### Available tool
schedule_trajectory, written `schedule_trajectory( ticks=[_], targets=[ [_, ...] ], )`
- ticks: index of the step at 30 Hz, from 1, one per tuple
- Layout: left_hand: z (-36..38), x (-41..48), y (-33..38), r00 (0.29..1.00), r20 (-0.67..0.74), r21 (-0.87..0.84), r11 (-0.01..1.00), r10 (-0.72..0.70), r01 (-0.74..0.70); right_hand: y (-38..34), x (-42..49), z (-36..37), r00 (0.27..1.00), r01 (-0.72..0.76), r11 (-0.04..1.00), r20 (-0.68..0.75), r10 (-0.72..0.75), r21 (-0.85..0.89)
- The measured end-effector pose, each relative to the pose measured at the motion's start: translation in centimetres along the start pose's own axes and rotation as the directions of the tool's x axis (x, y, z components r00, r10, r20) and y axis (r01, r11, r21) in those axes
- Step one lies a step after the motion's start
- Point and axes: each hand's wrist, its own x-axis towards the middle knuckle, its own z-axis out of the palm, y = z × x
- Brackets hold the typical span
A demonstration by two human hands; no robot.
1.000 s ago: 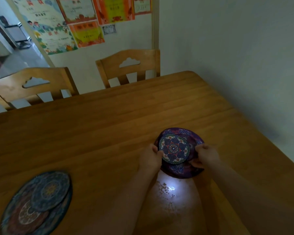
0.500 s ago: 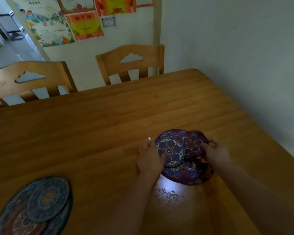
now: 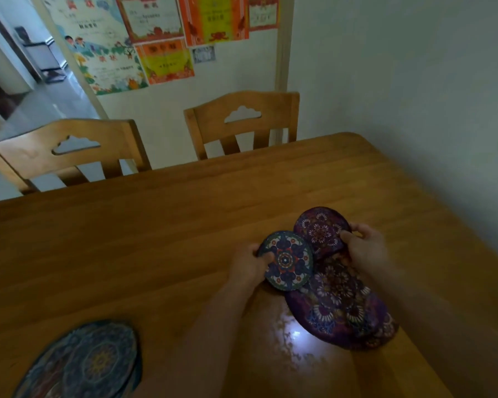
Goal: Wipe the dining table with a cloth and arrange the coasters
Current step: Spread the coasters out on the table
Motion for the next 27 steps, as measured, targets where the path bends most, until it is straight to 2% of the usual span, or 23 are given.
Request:
schedule_trajectory(
  ticks=[5,10,13,17,22,24,26,27],
  targets=[
    [-4.9,3.8,2.0,0.985,-0.145,-0.267,0.962,-0.090,0.049,-2.7,3.4,6.5,0.991,-0.115,0.974,0.091,0.099,0.197],
    [-8.1,7.6,3.5,0.964,-0.163,-0.564,0.821,-0.212,0.086,-5.3,6.9,12.7,0.964,-0.218,0.900,0.229,0.137,0.378],
    [-9.1,9.1,3.9,0.963,-0.136,-0.655,0.750,-0.234,0.090,-6.6,8.6,15.1,0.961,-0.237,0.881,0.231,0.152,0.410],
    [-10.2,11.3,4.1,0.965,-0.120,-0.705,0.704,-0.233,0.082,-7.4,11.0,18.3,0.963,-0.255,0.856,0.200,0.182,0.449],
    [-10.7,12.3,4.2,0.965,-0.093,-0.738,0.668,-0.244,0.098,-7.1,12.9,19.5,0.972,-0.221,0.929,0.150,0.183,0.298],
    [-10.9,12.4,4.1,0.965,-0.083,-0.742,0.661,-0.250,0.107,-6.6,13.2,19.5,0.981,-0.164,0.958,0.137,0.134,0.236],
    [-11.1,12.5,3.9,0.963,-0.077,-0.742,0.660,-0.259,0.118,-6.2,12.8,19.7,0.988,-0.115,0.988,0.113,0.104,0.102],
    [-11.2,12.5,3.8,0.963,-0.072,-0.746,0.655,-0.261,0.122,-6.1,12.4,19.8,0.994,-0.092,0.996,0.057,0.092,-0.005]
  ],
)
